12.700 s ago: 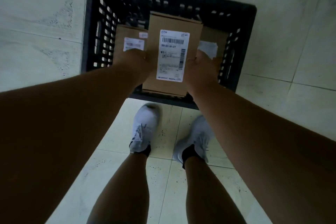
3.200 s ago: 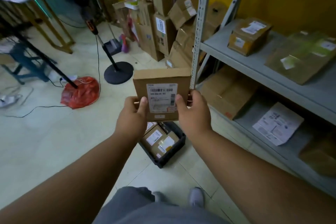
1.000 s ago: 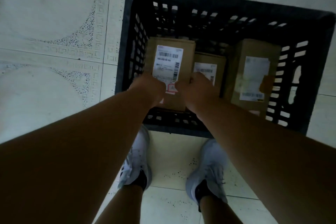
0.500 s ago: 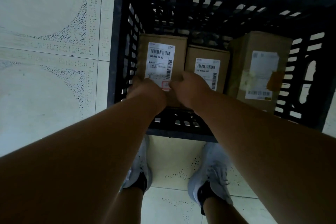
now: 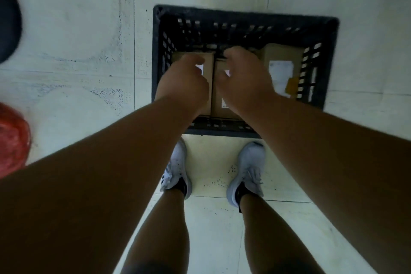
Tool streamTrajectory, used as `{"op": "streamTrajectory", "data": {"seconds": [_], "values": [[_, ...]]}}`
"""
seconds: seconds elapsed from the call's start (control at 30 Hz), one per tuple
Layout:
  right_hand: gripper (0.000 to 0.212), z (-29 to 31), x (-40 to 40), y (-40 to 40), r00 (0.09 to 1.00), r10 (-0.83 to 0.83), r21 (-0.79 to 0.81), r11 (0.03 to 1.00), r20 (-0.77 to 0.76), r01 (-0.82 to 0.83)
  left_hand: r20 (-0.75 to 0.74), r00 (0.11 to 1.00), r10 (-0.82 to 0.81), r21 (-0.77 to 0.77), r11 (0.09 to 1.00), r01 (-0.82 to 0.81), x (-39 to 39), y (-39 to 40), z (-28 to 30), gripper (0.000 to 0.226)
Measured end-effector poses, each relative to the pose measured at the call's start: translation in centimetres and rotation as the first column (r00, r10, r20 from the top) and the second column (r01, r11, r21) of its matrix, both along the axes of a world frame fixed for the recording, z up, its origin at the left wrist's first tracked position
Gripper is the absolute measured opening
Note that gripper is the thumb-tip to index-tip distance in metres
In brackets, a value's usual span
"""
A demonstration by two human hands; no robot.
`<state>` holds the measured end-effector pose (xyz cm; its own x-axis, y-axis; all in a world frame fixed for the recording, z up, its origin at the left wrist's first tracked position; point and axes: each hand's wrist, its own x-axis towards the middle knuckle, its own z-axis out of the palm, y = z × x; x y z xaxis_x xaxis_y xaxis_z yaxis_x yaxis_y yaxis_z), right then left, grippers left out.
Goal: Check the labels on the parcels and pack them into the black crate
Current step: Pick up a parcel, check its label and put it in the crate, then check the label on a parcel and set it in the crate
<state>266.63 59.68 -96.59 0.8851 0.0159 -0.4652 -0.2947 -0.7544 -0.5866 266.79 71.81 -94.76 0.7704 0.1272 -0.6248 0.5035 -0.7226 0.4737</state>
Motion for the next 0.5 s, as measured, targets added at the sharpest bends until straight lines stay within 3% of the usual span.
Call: {"op": "streamTrajectory", "data": {"seconds": [0.07, 0.2, 0.4, 0.5], "values": [[0.036, 6.8, -0.1, -0.5, 0.994, -0.055, 0.046, 0.998, 0.091, 0.051, 0.166, 0.986, -0.029, -0.020, 0.999, 0.032, -0.3, -1.0, 6.8, 0.037], [0.027, 22.5, -0.1, -1.7, 0.954, -0.155, 0.098, 0.986, 0.257, 0.133, 0.471, 0.882, 0.017, -0.034, 0.999, -0.001, -0.6, -2.3, 21.5, 0.028], [0.031, 42.8, -3.7, -3.4, 0.882, -0.245, 0.182, 0.966, 0.402, 0.185, 0.650, 0.760, 0.022, -0.128, 0.988, 0.081, -1.5, -3.4, 39.6, 0.031], [0.037, 49.7, -6.9, -4.4, 0.785, -0.308, 0.194, 0.951, 0.537, 0.241, 0.681, 0.732, -0.012, -0.204, 0.957, 0.205, -2.7, -4.1, 45.9, 0.036]]}}
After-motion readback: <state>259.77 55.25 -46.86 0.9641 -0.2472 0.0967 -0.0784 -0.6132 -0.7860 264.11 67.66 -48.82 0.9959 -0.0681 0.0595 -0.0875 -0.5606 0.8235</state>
